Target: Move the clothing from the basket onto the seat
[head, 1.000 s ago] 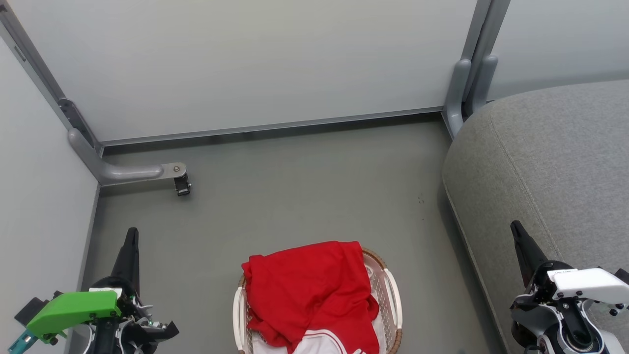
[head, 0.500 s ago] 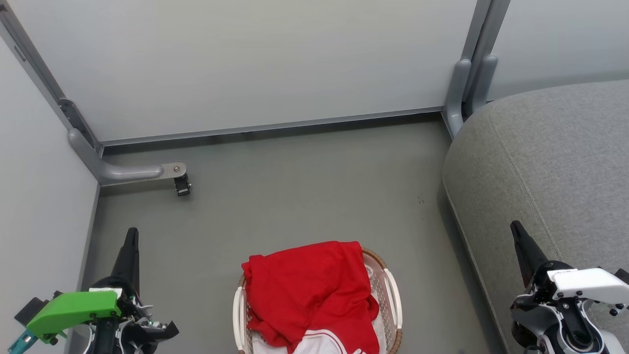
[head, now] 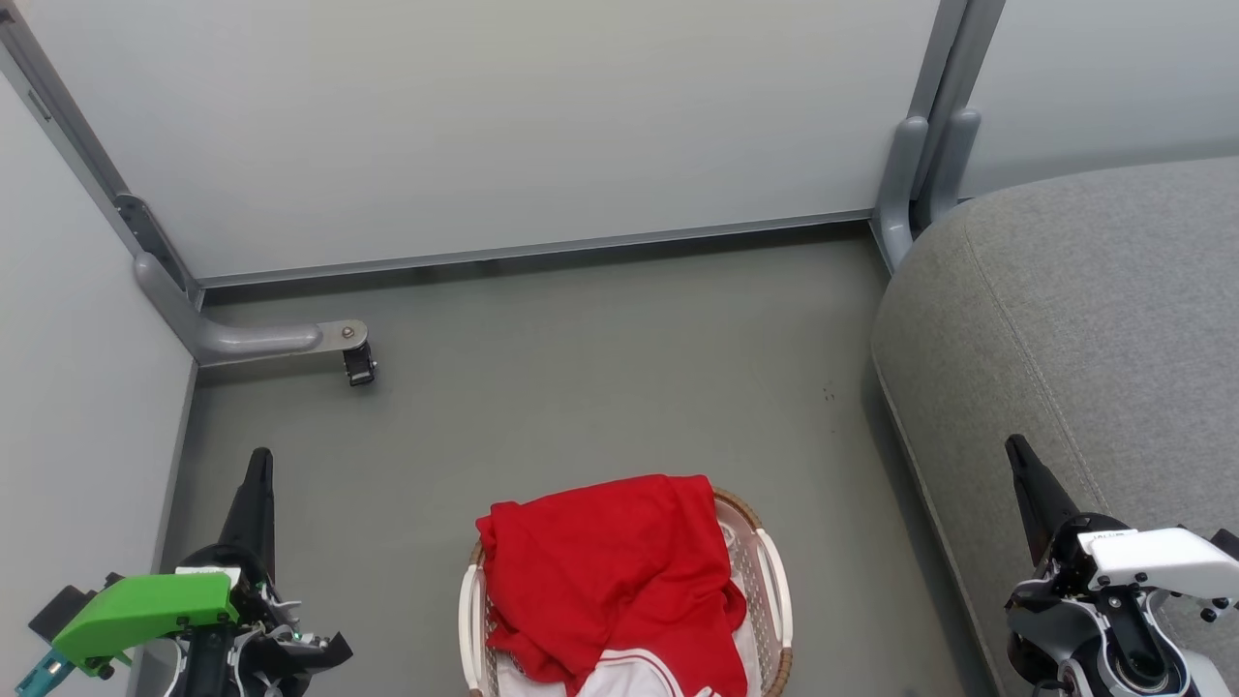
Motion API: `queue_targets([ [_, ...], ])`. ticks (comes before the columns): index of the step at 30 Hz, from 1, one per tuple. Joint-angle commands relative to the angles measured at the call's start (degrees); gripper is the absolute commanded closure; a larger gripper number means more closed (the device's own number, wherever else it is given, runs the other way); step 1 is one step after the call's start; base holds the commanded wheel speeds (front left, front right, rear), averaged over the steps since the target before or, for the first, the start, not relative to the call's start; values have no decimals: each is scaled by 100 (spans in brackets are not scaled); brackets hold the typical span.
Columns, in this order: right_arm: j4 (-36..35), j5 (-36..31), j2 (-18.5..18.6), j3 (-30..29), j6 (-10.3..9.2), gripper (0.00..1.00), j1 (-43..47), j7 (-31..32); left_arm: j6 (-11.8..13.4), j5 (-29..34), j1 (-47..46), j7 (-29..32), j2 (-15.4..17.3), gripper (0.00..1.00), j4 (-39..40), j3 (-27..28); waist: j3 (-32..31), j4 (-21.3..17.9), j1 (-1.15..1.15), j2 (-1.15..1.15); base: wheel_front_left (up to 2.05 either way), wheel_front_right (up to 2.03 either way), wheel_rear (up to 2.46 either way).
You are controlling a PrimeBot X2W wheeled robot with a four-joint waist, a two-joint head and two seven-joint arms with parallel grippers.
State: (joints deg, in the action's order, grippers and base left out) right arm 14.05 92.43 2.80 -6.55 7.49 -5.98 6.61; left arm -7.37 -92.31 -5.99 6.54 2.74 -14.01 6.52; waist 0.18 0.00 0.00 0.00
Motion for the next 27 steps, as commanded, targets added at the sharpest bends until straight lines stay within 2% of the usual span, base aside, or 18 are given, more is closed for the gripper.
queue_targets([
  [1, -12, -8, 20, -1, 0, 100, -46, -4, -30, -19, -62, 12, 30, 100, -4, 5, 0, 0, 0, 0, 0, 0, 0],
  [22, -12, -8, 21, 0, 0, 100, -46, -5, -30, -19, -62, 12, 30, 100, -4, 6, 0, 0, 0, 0, 0, 0, 0],
  [23, 0, -2, 1, 1, 0, 0, 1, -2, 0, 1, 0, -1, 0, 0, 0, -1, 0, 0, 0, 0, 0, 0, 0],
  [27, 171, -5, -57, 18, -1, 0, 139, -8, 14, 3, 136, -13, -24, 0, -177, -30, 0, 0, 0, 0, 0, 0, 0],
])
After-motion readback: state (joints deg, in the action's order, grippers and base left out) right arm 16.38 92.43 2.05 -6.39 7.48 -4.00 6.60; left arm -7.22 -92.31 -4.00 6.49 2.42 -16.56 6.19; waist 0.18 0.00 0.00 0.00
